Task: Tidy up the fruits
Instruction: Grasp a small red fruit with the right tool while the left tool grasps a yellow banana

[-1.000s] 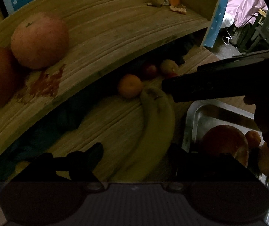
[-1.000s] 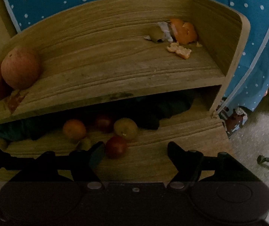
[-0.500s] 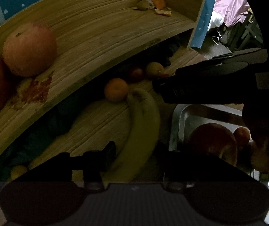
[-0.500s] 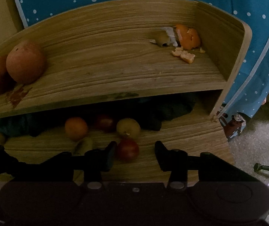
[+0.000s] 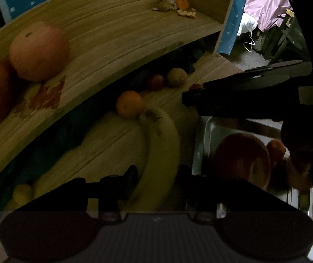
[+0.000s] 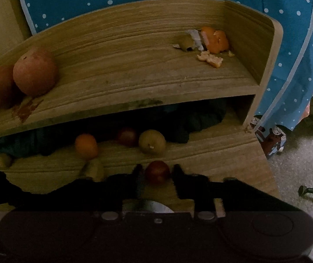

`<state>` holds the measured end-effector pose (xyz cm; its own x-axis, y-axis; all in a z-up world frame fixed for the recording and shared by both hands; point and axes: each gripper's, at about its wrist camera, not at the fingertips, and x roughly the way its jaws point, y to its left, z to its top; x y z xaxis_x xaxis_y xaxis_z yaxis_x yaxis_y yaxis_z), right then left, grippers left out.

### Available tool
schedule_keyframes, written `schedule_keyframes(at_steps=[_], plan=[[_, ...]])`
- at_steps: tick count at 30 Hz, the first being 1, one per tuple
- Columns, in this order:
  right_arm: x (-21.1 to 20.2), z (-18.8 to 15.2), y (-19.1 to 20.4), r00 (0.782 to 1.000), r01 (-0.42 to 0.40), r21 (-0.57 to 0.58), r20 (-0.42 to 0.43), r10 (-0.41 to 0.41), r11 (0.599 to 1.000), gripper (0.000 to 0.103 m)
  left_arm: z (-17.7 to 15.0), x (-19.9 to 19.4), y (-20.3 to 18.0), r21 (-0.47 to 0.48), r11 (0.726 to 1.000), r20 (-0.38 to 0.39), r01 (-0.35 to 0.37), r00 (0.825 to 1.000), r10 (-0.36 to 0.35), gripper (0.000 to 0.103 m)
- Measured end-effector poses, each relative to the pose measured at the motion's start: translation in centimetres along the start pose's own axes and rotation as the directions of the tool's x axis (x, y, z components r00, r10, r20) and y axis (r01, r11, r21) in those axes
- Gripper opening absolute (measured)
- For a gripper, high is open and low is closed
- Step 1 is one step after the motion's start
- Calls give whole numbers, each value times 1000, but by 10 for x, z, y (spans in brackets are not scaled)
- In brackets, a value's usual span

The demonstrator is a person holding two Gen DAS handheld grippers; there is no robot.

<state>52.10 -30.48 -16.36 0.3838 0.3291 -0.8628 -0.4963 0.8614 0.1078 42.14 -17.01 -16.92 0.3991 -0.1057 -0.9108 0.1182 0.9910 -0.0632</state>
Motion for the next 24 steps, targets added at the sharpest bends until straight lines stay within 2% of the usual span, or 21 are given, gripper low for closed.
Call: schedule_keyframes(at_steps=[8, 10, 11, 12, 19, 24], plan=[[-5, -6, 2, 1000, 2, -2, 1, -2, 1000, 39, -3, -4, 6, -16, 1000, -8, -10, 1000, 10, 45], [-5, -7, 5, 1000, 7, -14, 2, -7, 1000, 35, -1, -1, 2, -10, 1000, -15, -18, 1000, 18, 45], [-5, -8, 6, 1000, 7, -21, 6, -7, 1000, 28, 0, 1, 2, -4, 1000, -12, -22, 1000, 22, 45], [-5, -7, 7, 1000, 9, -28, 9, -9, 1000, 25, -1, 2, 1, 0, 1000, -6, -24, 1000, 24, 44], [-14, -9, 9, 1000, 6, -24, 27, -5, 1000, 24, -6, -6, 5, -27, 1000, -1, -10, 1000, 10, 40], [-40, -9, 14, 997, -18, -16, 70, 19, 1000, 24, -14, -23, 12, -51, 999, 3, 8, 1000, -8, 38]])
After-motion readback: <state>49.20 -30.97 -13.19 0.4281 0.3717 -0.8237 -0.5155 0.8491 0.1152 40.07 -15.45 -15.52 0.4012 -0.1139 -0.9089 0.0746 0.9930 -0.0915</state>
